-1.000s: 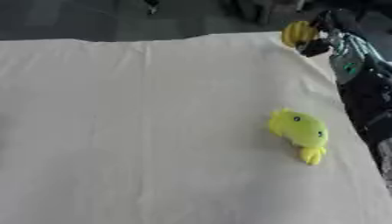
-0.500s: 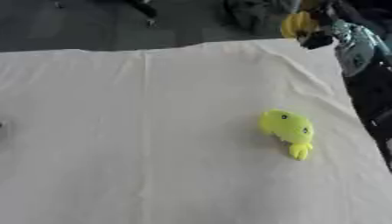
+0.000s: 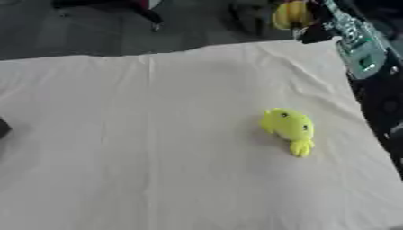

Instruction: Pick up the objects with one hand, pass them to the other hand, and then place them into the box on the other side of the table.

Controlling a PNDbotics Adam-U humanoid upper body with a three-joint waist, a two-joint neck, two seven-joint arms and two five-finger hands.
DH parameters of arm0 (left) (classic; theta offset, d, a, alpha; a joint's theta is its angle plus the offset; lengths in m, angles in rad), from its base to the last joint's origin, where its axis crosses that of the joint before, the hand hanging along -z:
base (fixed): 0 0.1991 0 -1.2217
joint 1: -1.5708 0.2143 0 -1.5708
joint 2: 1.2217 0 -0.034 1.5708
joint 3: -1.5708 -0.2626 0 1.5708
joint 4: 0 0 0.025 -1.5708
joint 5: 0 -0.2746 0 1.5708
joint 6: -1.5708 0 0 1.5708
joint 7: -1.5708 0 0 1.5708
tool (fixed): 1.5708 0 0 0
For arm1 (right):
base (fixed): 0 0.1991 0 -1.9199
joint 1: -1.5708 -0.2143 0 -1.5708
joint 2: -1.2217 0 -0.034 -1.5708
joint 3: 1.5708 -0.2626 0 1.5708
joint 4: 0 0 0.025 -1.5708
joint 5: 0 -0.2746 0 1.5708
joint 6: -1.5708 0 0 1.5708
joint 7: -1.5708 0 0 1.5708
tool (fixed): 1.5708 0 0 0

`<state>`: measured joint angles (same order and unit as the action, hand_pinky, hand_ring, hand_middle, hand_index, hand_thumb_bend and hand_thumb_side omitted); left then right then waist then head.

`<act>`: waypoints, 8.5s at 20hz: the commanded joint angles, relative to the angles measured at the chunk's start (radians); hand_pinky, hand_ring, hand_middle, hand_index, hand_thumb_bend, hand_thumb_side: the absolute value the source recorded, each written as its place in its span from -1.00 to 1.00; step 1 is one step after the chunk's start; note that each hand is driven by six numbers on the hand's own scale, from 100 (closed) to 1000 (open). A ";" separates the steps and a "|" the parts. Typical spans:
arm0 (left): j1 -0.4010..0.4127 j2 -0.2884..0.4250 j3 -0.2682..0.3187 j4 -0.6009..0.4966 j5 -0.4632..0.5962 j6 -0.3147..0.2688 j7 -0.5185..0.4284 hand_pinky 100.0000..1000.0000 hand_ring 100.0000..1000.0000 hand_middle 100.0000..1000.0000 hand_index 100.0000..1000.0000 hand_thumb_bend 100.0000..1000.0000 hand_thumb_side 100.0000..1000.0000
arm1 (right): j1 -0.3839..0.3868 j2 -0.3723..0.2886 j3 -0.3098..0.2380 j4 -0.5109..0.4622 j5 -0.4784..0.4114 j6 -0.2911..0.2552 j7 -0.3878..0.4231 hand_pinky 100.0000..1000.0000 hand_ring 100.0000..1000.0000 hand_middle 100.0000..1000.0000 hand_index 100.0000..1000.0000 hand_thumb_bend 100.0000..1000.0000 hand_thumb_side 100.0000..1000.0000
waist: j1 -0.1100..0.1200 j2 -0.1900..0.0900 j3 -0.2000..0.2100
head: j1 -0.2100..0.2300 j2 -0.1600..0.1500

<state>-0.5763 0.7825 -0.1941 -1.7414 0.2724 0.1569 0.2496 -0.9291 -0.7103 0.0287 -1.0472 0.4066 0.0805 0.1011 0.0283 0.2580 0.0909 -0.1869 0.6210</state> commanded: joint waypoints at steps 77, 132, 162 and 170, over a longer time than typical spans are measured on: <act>-0.484 -0.134 -0.496 0.193 -0.690 0.043 -0.554 0.61 0.58 0.54 0.69 0.10 -0.83 | -0.003 0.561 0.367 -0.232 -0.061 0.029 0.031 0.24 0.20 -0.09 0.08 -1.00 -1.00 | 0.024 -0.038 0.030 | 0.042 0.077; -0.467 -0.198 -0.505 0.275 -0.704 0.009 -0.321 0.46 0.39 0.31 0.42 -0.27 -1.00 | 0.010 0.518 0.369 -0.296 -0.198 0.018 0.100 0.19 0.16 -0.11 0.06 -1.00 -1.00 | 0.024 -0.025 0.021 | 0.062 0.066; -0.463 -0.220 -0.484 0.345 -0.731 -0.017 -0.260 0.23 -0.12 -0.30 -0.22 -0.72 -1.00 | 0.006 0.504 0.367 -0.295 -0.092 -0.035 0.188 0.42 0.54 0.38 0.52 -0.48 -1.00 | 0.022 -0.023 0.017 | 0.074 0.058; -0.459 -0.219 -0.478 0.363 -0.723 -0.013 -0.255 0.23 -0.11 -0.28 -0.19 -0.62 -1.00 | 0.009 0.500 0.353 -0.302 0.026 -0.100 0.269 0.53 0.70 0.59 0.72 -0.45 -1.00 | 0.021 -0.024 0.015 | 0.078 0.055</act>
<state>-1.0205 0.5463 -0.6935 -1.3780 -0.4525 0.1425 -0.0098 -0.9057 -0.1985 0.3903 -1.3256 0.4142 -0.0109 0.3597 0.0503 0.2532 0.1056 -0.1134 0.6904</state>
